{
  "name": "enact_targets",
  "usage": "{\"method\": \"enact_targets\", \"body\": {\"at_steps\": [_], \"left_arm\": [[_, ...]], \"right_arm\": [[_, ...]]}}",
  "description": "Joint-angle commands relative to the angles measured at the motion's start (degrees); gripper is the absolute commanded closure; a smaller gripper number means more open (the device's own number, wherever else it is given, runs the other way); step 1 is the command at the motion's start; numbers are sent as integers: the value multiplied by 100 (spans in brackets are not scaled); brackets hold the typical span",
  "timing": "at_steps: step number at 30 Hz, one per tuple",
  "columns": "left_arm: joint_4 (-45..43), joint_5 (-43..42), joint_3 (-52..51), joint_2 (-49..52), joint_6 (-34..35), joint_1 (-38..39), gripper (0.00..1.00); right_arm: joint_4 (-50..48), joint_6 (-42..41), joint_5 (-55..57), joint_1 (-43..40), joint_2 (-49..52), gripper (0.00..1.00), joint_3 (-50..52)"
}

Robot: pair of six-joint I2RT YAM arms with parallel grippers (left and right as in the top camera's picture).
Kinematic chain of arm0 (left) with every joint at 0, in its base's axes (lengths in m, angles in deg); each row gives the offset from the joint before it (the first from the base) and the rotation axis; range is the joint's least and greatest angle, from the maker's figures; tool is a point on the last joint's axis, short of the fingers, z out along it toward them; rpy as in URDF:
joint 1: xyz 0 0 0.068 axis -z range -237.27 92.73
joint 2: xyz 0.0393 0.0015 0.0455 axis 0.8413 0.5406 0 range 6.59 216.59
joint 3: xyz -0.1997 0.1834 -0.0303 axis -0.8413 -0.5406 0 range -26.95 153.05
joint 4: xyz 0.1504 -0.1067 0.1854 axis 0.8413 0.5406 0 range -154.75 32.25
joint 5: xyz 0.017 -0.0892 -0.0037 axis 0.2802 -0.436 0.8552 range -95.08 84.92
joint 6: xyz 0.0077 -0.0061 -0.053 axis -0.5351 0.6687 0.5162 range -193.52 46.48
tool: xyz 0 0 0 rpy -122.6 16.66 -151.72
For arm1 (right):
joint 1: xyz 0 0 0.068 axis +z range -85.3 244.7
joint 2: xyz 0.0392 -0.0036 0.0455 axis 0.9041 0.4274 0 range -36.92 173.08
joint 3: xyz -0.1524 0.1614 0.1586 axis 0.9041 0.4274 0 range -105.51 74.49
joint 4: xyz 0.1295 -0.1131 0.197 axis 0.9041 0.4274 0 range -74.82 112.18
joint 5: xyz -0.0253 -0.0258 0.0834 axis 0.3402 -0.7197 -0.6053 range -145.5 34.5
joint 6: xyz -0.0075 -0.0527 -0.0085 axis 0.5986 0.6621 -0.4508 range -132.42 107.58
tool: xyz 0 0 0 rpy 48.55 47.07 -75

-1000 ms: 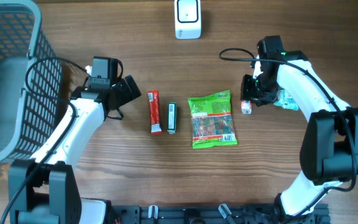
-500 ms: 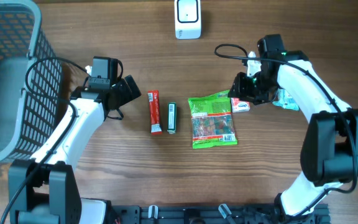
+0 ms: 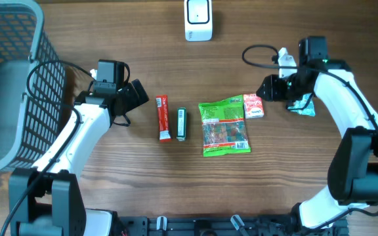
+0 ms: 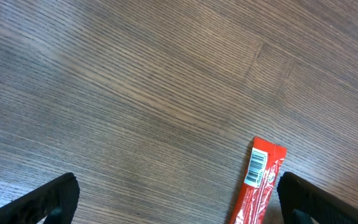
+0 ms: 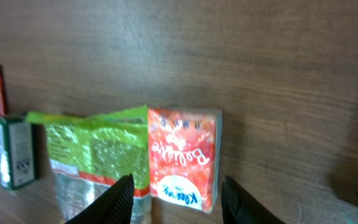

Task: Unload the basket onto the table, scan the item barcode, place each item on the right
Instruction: 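Carry the orange pack to the scanner and hold its barcode over it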

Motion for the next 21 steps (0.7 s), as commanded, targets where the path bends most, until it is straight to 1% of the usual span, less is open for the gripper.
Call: {"method": "enact_targets", "body": {"at_steps": [1,2,5,9,11,17,21], "left_arm": [[-15,-28,11,-52,76,-17,0],[-15,-28,11,-52,76,-17,0],[-15,-28,11,-52,76,-17,0],[-15,-28,11,-52,76,-17,0],[-17,-28,11,-52,76,-17,0],[-15,-26,11,-52,76,-17,0],[-15,-28,11,-52,76,-17,0]], "right_arm": [[-538,267,15,11,-92,55,479],[-673,269,13,11,-92,56,581],[-929,262,13,11,-92,62,822],[-1504,236,11,11,-92,62,1191],[-1735,76,-17,11,-92,63,1342],[-1740,74,-361,11,-92,64,1471],[-2127,-160,-282,11,-92,69,1821]]}}
